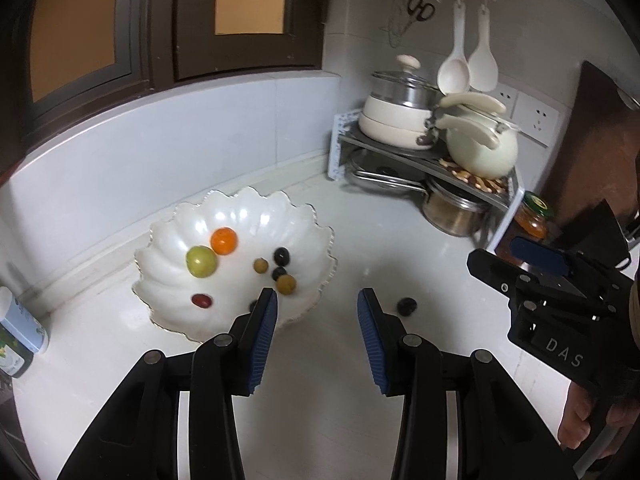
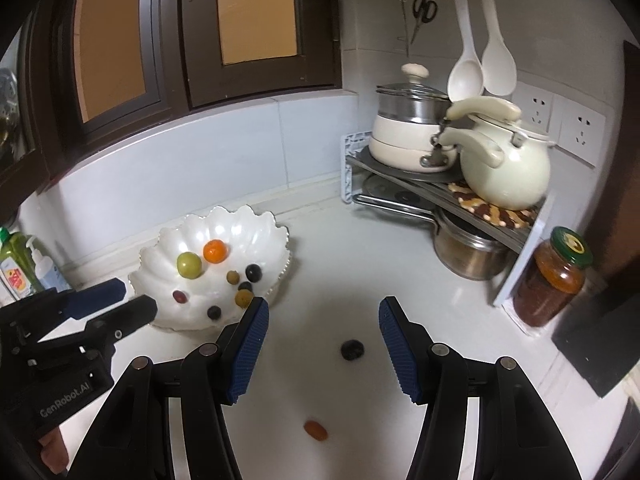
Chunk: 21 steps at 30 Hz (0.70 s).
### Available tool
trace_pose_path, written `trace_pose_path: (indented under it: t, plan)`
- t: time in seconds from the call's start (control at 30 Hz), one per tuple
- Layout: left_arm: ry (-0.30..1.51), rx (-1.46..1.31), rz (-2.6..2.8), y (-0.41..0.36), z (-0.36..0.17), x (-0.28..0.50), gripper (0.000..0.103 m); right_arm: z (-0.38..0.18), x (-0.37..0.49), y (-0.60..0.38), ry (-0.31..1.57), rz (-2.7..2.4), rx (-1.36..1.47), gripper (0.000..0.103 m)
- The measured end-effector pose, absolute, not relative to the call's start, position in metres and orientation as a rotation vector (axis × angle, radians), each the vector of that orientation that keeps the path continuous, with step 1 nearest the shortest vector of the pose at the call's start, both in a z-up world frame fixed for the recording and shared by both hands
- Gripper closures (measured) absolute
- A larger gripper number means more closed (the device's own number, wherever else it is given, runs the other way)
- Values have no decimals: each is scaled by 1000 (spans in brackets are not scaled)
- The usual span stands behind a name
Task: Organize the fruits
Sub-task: 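Withdraw both open grippers from the bowl toward the plum and reddish oval fruit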
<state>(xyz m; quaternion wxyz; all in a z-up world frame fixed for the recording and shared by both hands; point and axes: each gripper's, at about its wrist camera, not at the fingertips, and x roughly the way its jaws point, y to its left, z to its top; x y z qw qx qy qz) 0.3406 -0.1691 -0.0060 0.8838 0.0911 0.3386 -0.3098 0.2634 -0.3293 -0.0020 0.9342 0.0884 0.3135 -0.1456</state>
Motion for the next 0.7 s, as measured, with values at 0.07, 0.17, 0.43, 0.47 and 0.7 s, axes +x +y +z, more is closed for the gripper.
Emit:
trace_pose_path:
  t: [0.07, 0.17, 0.43, 0.47, 0.7]
  plan:
    - [710, 193, -646, -173, -8, 334, 62, -3, 259, -333, 644, -299, 185, 44]
    - [709, 198, -640, -175, -9, 326, 62, -6, 251, -339, 649, -297, 191, 44]
    - [744, 186, -647, -184, -16, 306, 62, -11, 230, -348, 658, -281, 196, 44]
    - [749, 187, -651, -185, -18, 302, 62, -12, 228, -349, 658, -280, 199, 44]
    - [763, 199, -642, -194, -26, 287, 62, -20, 215, -356, 675, -268, 203, 44]
